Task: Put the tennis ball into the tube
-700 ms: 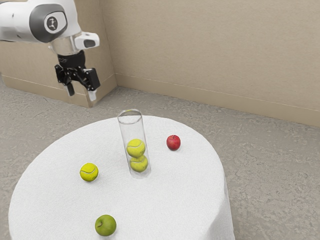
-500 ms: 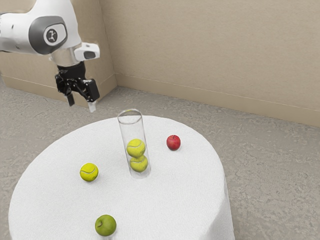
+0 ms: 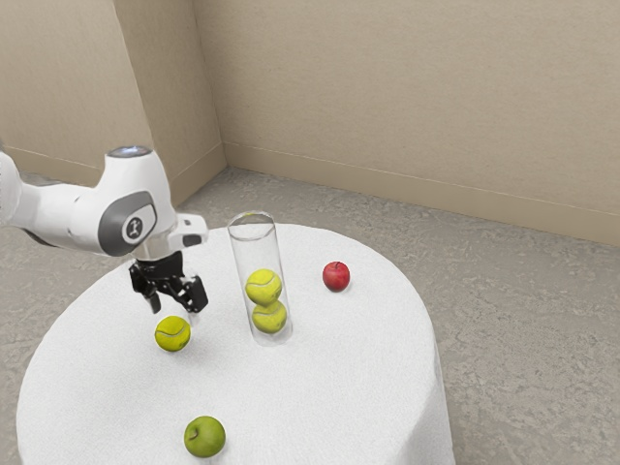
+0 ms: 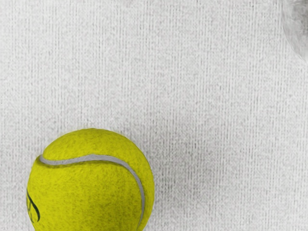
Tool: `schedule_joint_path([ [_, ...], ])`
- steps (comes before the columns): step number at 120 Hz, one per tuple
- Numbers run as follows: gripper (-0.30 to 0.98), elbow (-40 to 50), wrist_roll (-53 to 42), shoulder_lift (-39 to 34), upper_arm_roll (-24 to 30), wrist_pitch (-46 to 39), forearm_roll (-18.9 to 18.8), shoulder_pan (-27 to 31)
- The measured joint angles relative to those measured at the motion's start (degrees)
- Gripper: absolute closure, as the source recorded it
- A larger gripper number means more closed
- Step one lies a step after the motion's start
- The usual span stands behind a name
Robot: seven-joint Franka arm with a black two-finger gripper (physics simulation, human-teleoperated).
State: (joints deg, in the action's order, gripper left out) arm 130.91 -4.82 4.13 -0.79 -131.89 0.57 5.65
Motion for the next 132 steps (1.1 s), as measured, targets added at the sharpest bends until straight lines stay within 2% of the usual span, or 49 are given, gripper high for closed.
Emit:
schedule_joint_path([
  [12, 0.0, 0.1, 0.8, 1.4, -0.2, -3.2, -2.9, 2.9],
  [25, 0.0, 1.2, 1.6, 2.3, -0.5, -5.4, -4.4, 4.1],
  [71, 0.0, 1.7, 3.5, 6.2, 0.5, -8.4, -5.0, 3.8],
  [94, 0.22, 1.7, 4.1, 7.4, 0.9, -8.7, -4.9, 3.8],
  [115, 0.31, 1.6, 4.9, 6.8, 0.9, -8.7, -5.3, 3.8],
  [132, 0.36, 1.5, 5.7, 2.1, 1.5, -6.3, -5.1, 4.0],
])
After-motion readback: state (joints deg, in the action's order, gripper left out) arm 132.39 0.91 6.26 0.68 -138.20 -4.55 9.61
